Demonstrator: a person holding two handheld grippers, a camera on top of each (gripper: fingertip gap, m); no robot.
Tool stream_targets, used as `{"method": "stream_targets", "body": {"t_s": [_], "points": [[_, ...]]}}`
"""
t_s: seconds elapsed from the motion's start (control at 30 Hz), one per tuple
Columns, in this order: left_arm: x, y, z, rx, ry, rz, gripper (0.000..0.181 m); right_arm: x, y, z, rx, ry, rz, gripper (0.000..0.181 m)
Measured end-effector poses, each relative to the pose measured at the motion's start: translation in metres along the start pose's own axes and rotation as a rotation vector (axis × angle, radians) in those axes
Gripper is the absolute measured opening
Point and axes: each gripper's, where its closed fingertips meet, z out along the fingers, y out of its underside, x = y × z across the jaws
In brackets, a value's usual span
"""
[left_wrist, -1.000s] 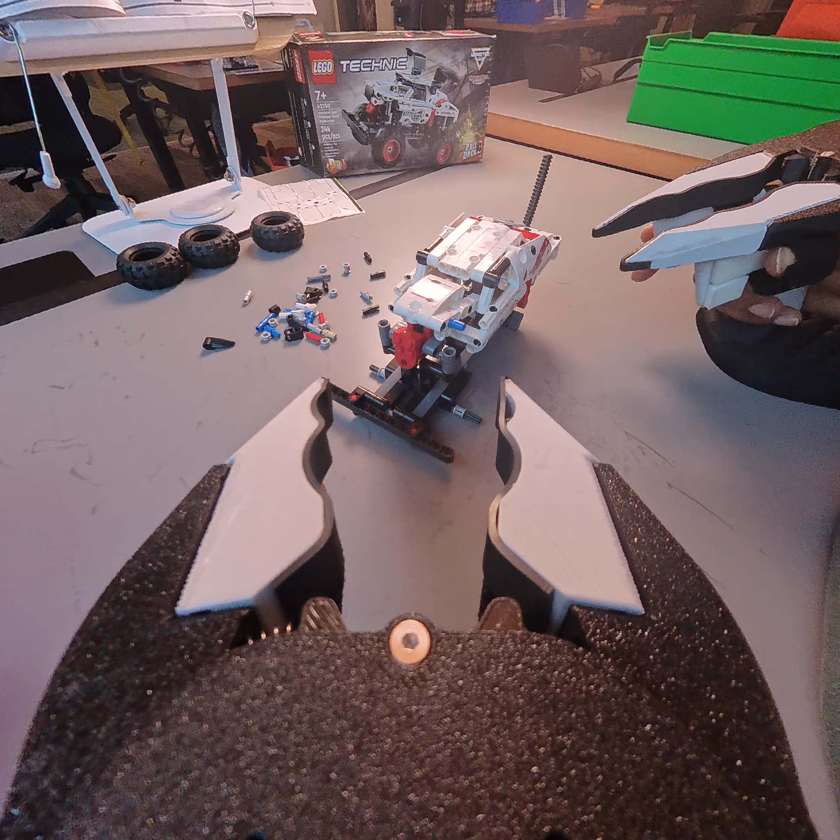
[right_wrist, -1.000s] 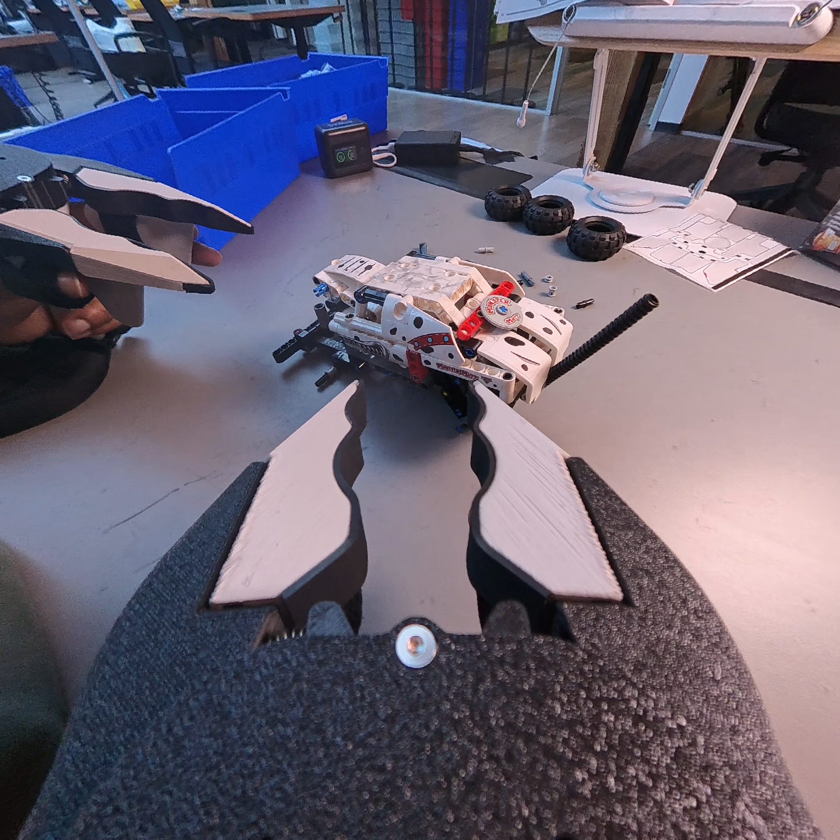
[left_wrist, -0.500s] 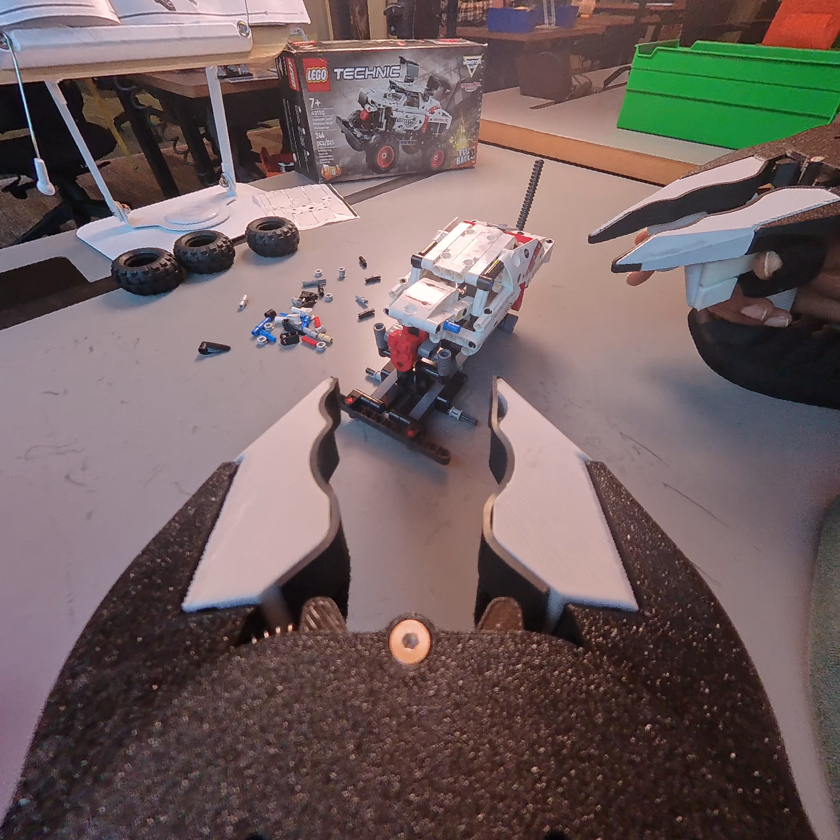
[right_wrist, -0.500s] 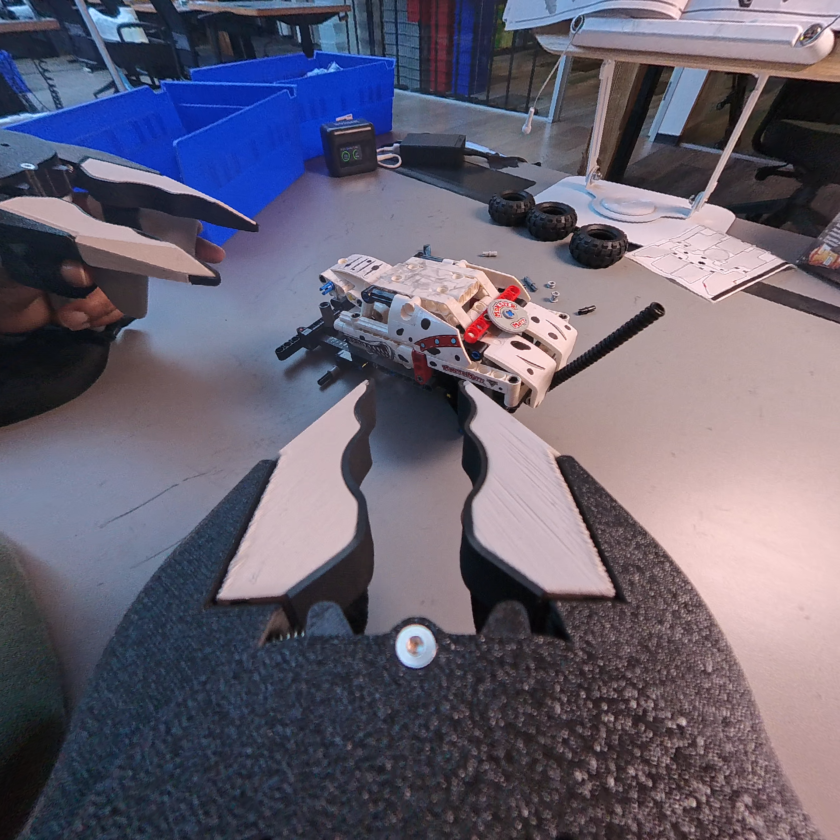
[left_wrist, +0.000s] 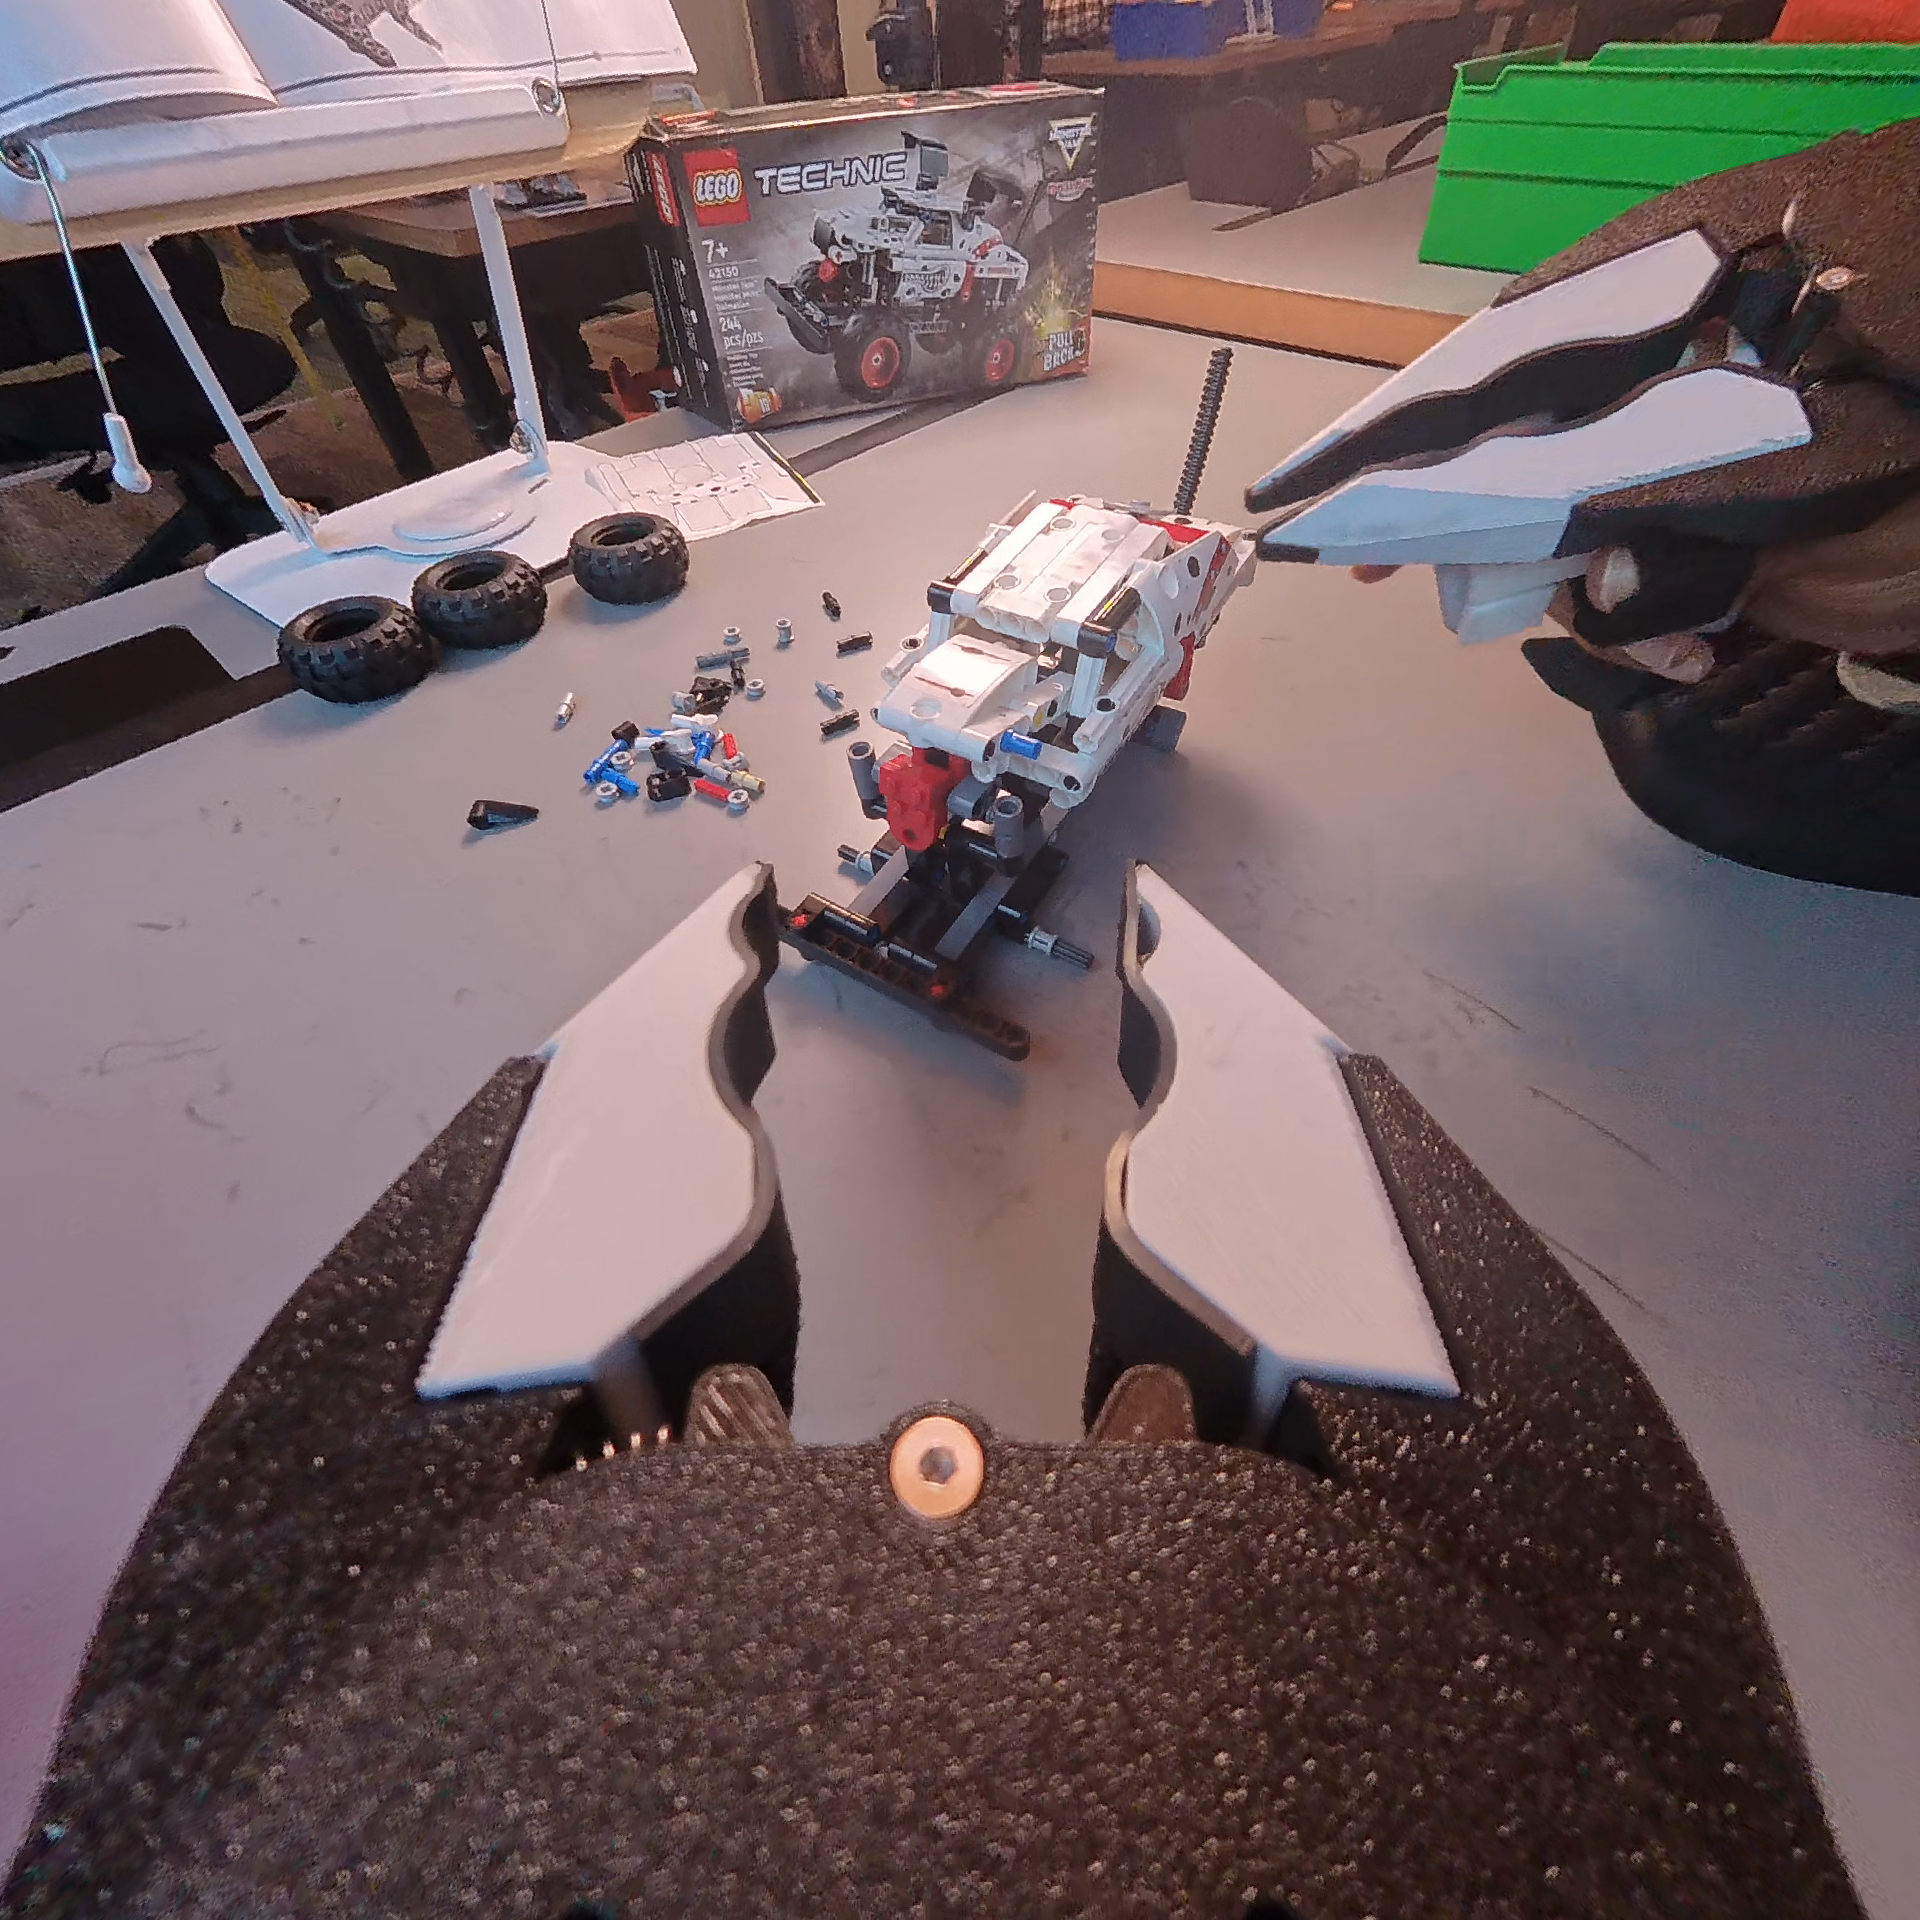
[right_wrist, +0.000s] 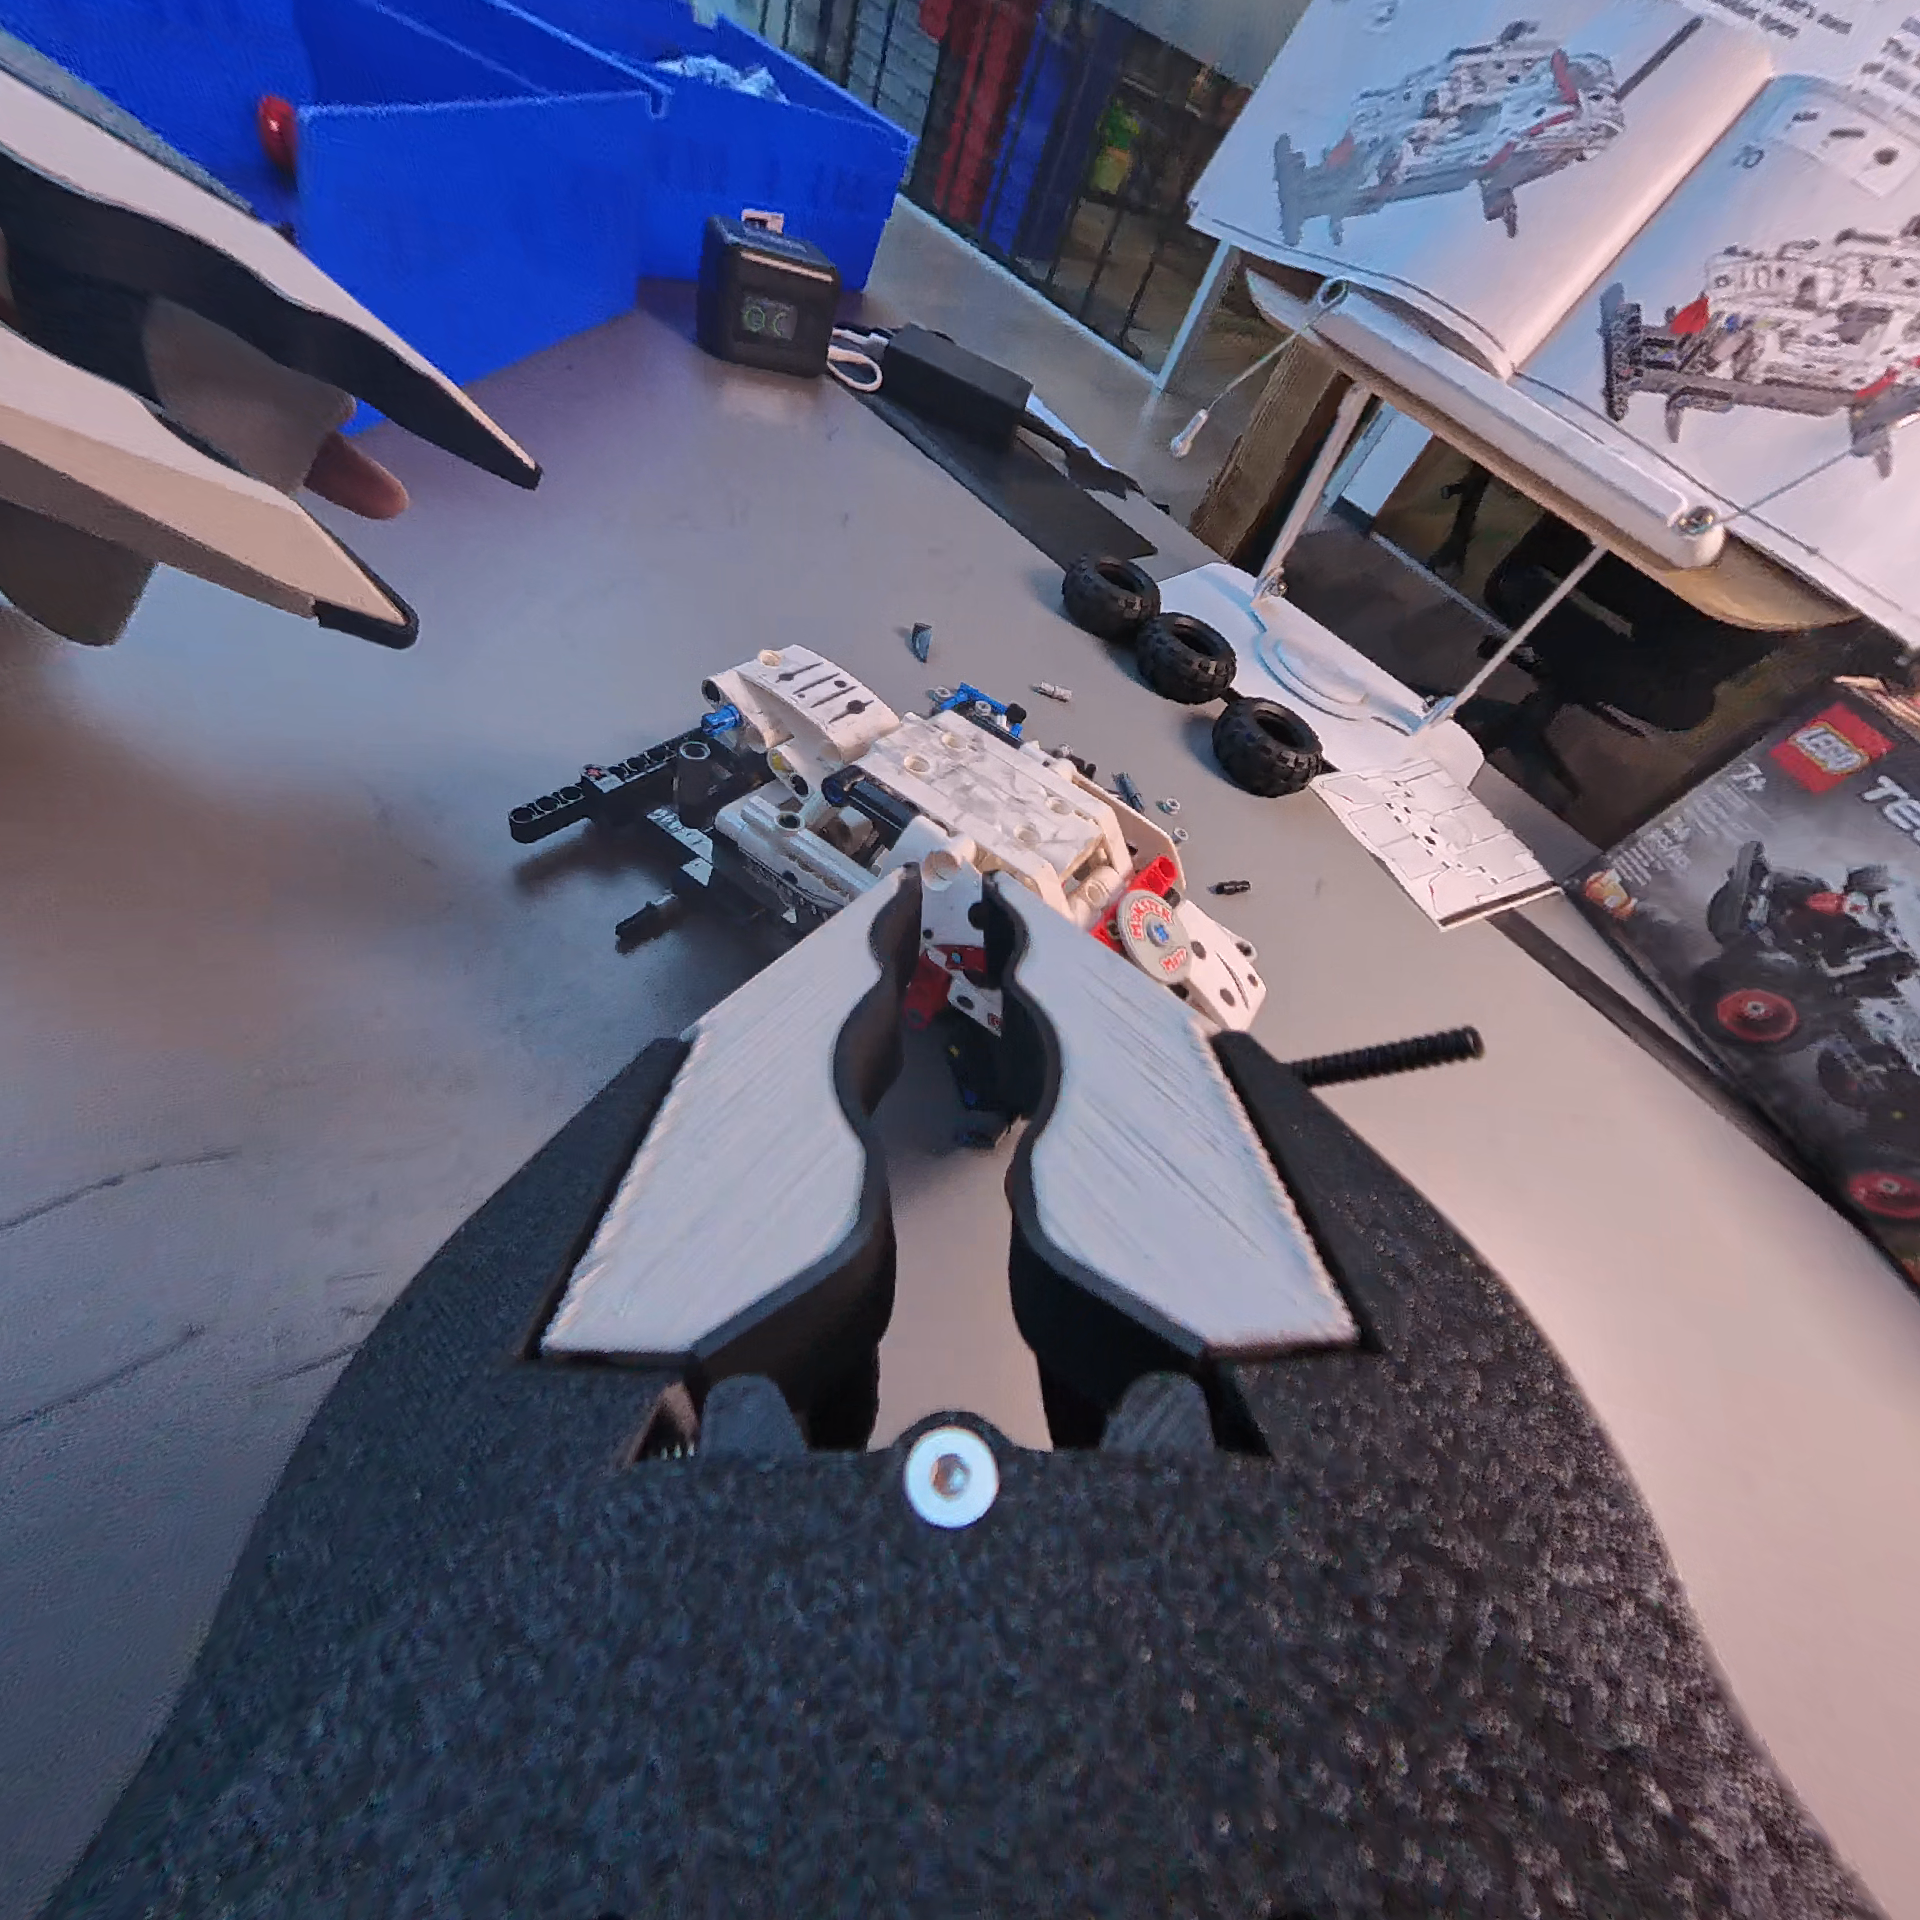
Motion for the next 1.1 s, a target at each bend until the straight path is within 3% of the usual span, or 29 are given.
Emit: {"method": "stream_targets", "body": {"t_s": [0.2,0.7,0.83,0.93,1.03,1.1], "points": [[-0.001,-0.003,-0.004,0.024,-0.005,-0.001,0.06,0.0,0.007,0.022,-0.072,0.022,-0.1,0.01],[-0.004,-0.007,-0.009,0.053,-0.011,-0.017,0.058,0.003,0.003,0.016,-0.03,0.023,-0.051,0.0],[-0.005,-0.007,-0.009,0.055,-0.01,-0.025,0.057,0.006,-0.009,0.008,0.045,0.022,0.009,0.006],[-0.004,-0.007,-0.01,0.052,-0.002,-0.027,0.055,0.011,-0.015,-0.002,0.086,0.009,0.025,0.0],[-0.005,-0.008,-0.01,0.059,-0.004,-0.033,0.056,0.034,-0.034,-0.026,0.234,0.063,0.024,0.0],[-0.006,-0.009,-0.011,0.066,-0.005,-0.038,0.057,0.051,-0.05,-0.05,0.351,0.096,0.044,0.036]]}}
